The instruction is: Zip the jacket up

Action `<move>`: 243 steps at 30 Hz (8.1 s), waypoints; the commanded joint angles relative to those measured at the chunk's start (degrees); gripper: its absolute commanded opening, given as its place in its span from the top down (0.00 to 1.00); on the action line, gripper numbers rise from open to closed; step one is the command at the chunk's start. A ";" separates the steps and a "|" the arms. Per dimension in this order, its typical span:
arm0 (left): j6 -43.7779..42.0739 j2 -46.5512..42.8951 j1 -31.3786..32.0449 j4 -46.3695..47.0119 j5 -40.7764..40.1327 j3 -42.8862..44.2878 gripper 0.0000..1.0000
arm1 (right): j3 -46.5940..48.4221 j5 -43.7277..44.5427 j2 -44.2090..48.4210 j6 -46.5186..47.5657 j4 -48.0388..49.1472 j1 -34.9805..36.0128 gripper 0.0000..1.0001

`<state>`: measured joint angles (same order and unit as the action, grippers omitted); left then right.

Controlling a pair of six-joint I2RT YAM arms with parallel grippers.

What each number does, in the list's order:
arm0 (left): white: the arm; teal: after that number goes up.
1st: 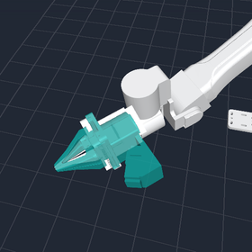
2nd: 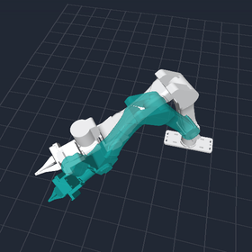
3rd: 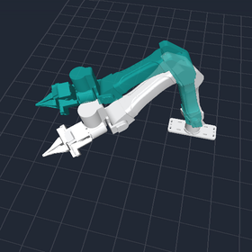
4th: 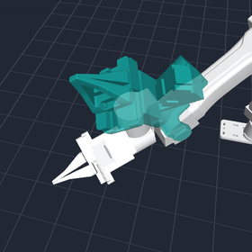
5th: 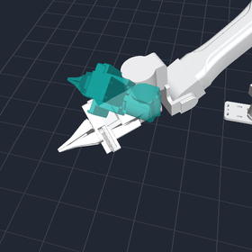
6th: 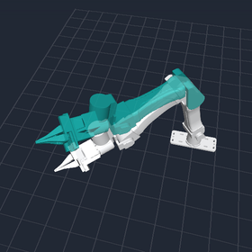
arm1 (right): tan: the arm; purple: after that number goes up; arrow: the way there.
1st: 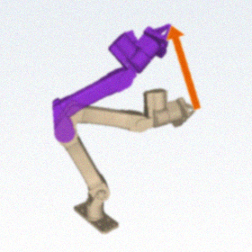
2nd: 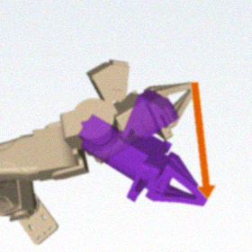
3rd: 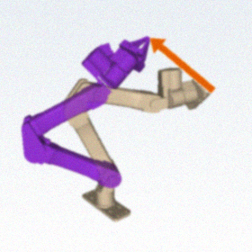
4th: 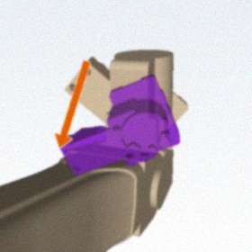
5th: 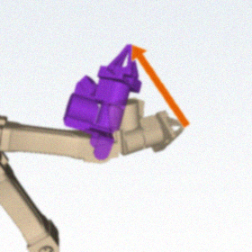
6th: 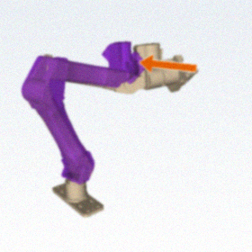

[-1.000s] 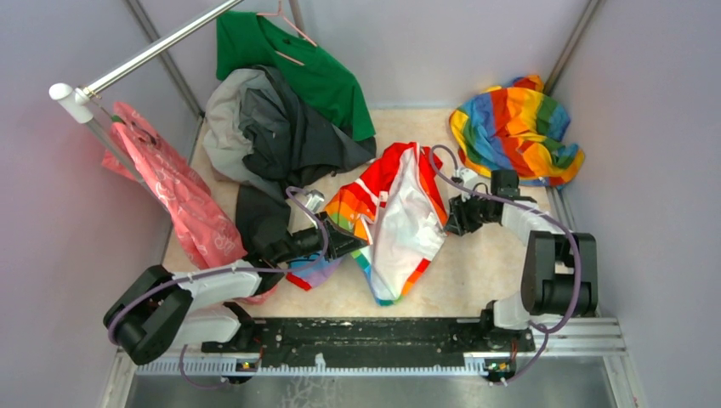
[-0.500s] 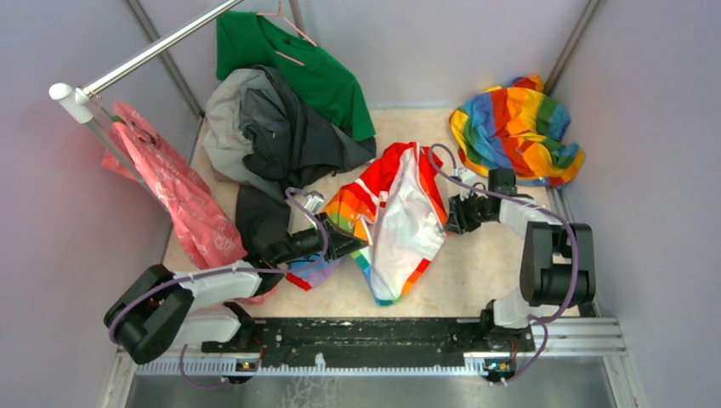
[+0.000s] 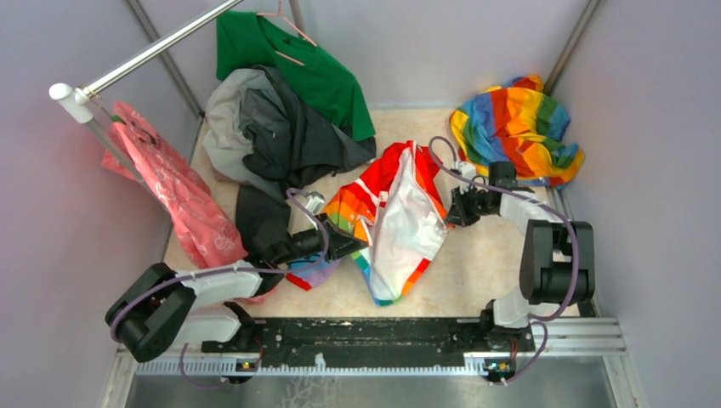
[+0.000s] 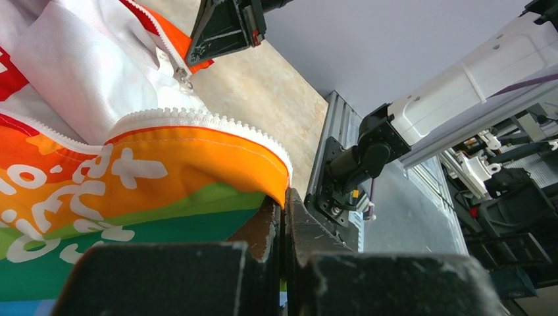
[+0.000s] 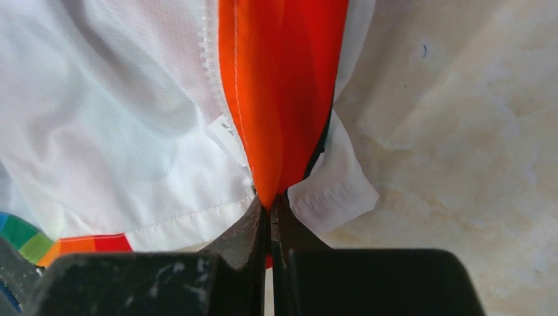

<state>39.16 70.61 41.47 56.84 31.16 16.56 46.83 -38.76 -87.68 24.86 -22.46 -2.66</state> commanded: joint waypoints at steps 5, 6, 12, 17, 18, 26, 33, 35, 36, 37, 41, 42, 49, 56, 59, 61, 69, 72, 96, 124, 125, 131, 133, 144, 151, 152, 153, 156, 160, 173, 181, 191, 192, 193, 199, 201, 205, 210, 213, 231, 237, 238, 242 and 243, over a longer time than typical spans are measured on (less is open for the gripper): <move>-1.31 4.18 -0.16 9.79 2.22 0.94 1.00 | 6.13 -22.33 6.63 14.96 -13.86 0.81 1.00; -1.13 5.45 -0.12 11.98 2.72 1.20 1.00 | 6.35 -25.88 7.31 16.92 -15.92 0.83 1.00; -1.14 12.67 0.89 23.11 2.18 2.72 1.00 | 7.93 -35.90 9.64 25.03 -25.03 5.77 1.00; -4.63 17.01 3.02 28.80 -1.04 4.75 1.00 | 8.32 -39.99 11.38 25.66 -26.59 10.43 1.00; -5.81 17.57 3.41 29.98 -2.35 4.92 1.00 | 8.46 -40.56 11.84 25.99 -27.01 11.14 1.00; -16.17 20.38 6.18 36.80 -8.02 5.56 1.00 | 7.84 -45.53 16.63 23.24 -24.59 12.42 1.00; -21.03 23.02 8.99 43.95 -11.49 4.63 1.00 | 7.22 -47.75 16.36 19.22 -21.29 12.42 1.00; -20.58 23.55 9.48 45.69 -12.44 4.24 1.00 | 6.78 -48.08 16.32 17.18 -19.10 12.41 1.00; -20.49 23.56 9.75 45.77 -12.61 4.27 1.00 | 6.47 -48.07 16.34 16.32 -18.27 12.41 1.00; -20.51 23.44 10.09 45.75 -12.80 4.27 1.00 | 6.18 -48.20 16.19 15.04 -17.03 12.41 1.00; -20.79 22.33 11.14 45.75 -14.00 4.07 1.00 | 4.41 -48.78 15.74 8.15 -9.82 12.43 1.00; -20.86 21.85 11.25 45.75 -14.43 3.95 1.00 | 3.85 -49.11 15.66 6.59 -8.28 12.41 1.00; -21.98 18.19 12.11 45.78 -17.31 2.87 1.00 | 3.27 -49.71 15.27 3.83 -5.50 12.41 1.00; -22.20 16.72 13.31 45.80 -18.93 2.96 1.00 | 2.21 -50.18 15.17 -0.59 -1.06 12.43 1.00; -22.53 16.71 13.86 45.76 -19.46 3.49 1.00 | 1.80 -50.26 15.08 -2.12 0.57 12.45 1.00; -22.44 16.69 14.18 45.78 -19.87 3.78 1.00 | 1.69 -50.31 15.08 -2.65 1.09 12.41 1.00; -20.39 16.15 15.14 45.79 -21.60 4.27 1.00 | 1.35 -50.53 15.12 -3.80 2.40 12.41 1.00; -20.22 15.80 15.62 45.79 -22.62 4.27 1.00 | 1.04 -50.85 15.16 -4.86 3.47 12.41 1.00; -17.98 15.21 16.95 45.75 -24.83 5.50 1.00 | -0.07 -50.84 15.43 -10.05 8.83 12.41 1.00; -16.45 16.80 17.02 45.86 -25.89 5.77 1.00 | 0.52 -52.36 15.78 -9.57 8.33 12.46 1.00; -16.48 16.82 17.06 45.86 -25.88 5.77 1.00 | 0.61 -52.24 15.78 -9.57 8.29 12.48 1.00; -15.89 16.99 17.02 45.90 -25.78 5.76 1.00 | 0.72 -51.66 15.86 -9.62 8.22 12.41 1.00; -15.78 17.02 17.06 45.83 -25.71 5.84 1.00 | 0.81 -51.67 15.94 -9.66 8.23 12.36 1.00; -15.25 17.27 17.06 45.89 -25.51 5.72 1.00 | 0.90 -51.51 16.02 -9.74 8.29 12.32 1.00; -14.83 17.36 17.06 45.89 -25.53 5.37 1.00 | 0.90 -51.74 16.05 -9.75 8.23 12.03 1.00; -14.81 17.32 17.06 45.88 -25.53 5.33 1.00 | 0.90 -51.76 16.05 -9.75 8.30 12.03 1.00; -14.81 17.35 17.06 45.84 -25.53 5.25 1.00 | 0.90 -51.69 16.10 -9.75 8.30 11.98 1.00; -14.73 17.33 17.05 45.85 -25.70 5.02 1.00 | 0.87 -51.68 16.13 -9.75 8.30 11.88 1.00; -14.59 17.15 17.06 45.83 -25.71 4.80 1.00 | 0.92 -51.71 16.14 -9.75 8.17 11.78 1.00; -12.56 17.52 17.01 45.86 -25.88 4.47 1.00 | 1.07 -51.60 16.25 -9.75 8.22 11.59 1.00; -10.99 18.13 17.06 45.88 -26.09 4.71 1.00 | 1.07 -51.32 16.22 -9.75 8.25 11.55 1.00; -8.22 19.05 17.06 45.83 -26.50 4.17 1.00 | 1.07 -51.02 16.31 -9.82 8.31 11.49 1.00; -7.88 19.26 17.02 45.86 -26.43 4.26 1.00 | 1.01 -50.94 16.37 -9.83 8.37 11.47 1.00; -7.59 19.48 17.08 45.84 -26.42 4.39 1.00 | 0.99 -50.89 16.40 -9.91 8.40 11.46 1.00; -6.33 20.72 17.07 45.86 -26.84 4.63 1.00 | 0.60 -50.80 16.49 -10.74 9.53 11.47 1.00; -6.14 21.23 17.06 45.86 -26.63 4.75 1.00 | 0.47 -50.80 16.49 -11.18 10.04 11.46 1.00; -6.15 22.28 17.06 45.89 -24.80 5.26 1.00 | 0.38 -50.46 16.57 -11.45 10.34 11.48 1.00; -7.53 22.88 17.06 45.83 -22.49 5.50 1.00 | 0.13 -50.14 16.56 -12.45 11.42 11.46 1.00; -9.60 22.60 17.03 45.82 -20.62 5.46 1.00 | -0.20 -50.01 16.63 -13.09 12.19 11.46 1.00; -13.10 17.41 14.37 14.67 -8.51 11.34 1.00 | -1.73 -47.10 17.10 -14.47 14.95 11.52 1.00; -6.03 17.90 9.87 13.43 -5.66 9.48 1.00 | -2.24 -46.91 17.12 -14.24 15.59 11.51 1.00; -5.93 17.74 9.64 13.39 -5.78 9.24 1.00 | -2.33 -46.85 17.12 -14.23 15.63 11.50 1.00; -6.68 17.19 9.59 12.36 -5.68 9.20 1.00 | -2.83 -46.65 16.86 -14.10 16.27 11.86 1.00; -6.76 17.20 9.59 11.50 -5.47 9.58 1.00 | -2.94 -46.60 16.70 -13.87 16.27 12.10 1.00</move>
<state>31.73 88.82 50.98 71.22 23.20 26.41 43.92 -84.09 -72.42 10.35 -8.91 8.86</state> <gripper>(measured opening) 0.015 0.010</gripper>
